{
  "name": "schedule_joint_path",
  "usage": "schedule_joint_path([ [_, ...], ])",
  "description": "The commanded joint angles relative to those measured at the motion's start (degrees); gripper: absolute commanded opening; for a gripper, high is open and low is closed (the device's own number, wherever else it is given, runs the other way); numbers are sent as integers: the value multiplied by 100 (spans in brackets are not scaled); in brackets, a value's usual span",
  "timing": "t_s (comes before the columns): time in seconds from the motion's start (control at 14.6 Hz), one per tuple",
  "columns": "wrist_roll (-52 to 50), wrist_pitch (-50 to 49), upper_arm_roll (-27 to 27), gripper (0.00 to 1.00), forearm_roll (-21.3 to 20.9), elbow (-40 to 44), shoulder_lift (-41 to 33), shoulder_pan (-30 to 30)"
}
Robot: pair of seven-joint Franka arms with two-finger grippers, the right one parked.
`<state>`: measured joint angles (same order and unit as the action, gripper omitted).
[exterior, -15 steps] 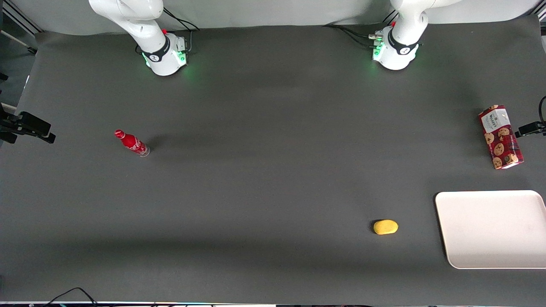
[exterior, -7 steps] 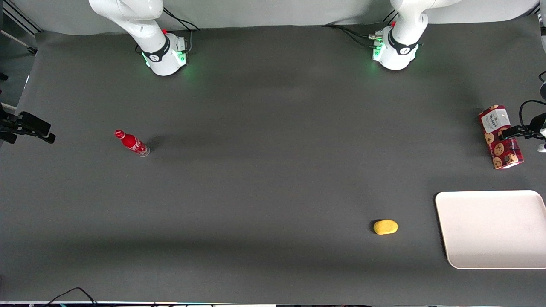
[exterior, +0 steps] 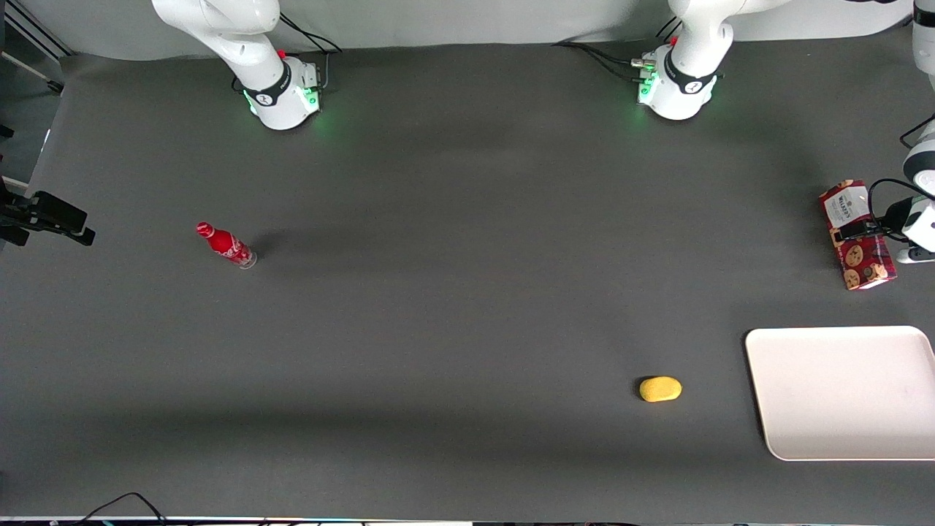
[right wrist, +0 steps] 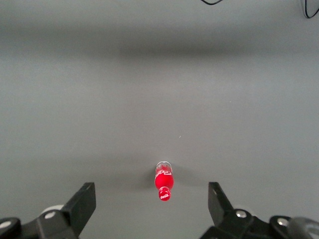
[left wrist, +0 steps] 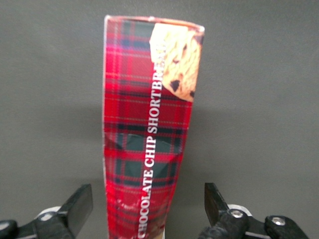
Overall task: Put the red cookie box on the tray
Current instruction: 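Close the left gripper on the top of the red cookie box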
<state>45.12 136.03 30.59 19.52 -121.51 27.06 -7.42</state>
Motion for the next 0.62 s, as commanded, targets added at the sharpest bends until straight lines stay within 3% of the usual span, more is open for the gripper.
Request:
schedule_joint_path([
  [0.0,260,21,26,84,219,5,36,12],
  [0.34,260,-42,26,19,193,84,1,30],
  [0.55,217,-164,26,0,184,154,-17,39],
])
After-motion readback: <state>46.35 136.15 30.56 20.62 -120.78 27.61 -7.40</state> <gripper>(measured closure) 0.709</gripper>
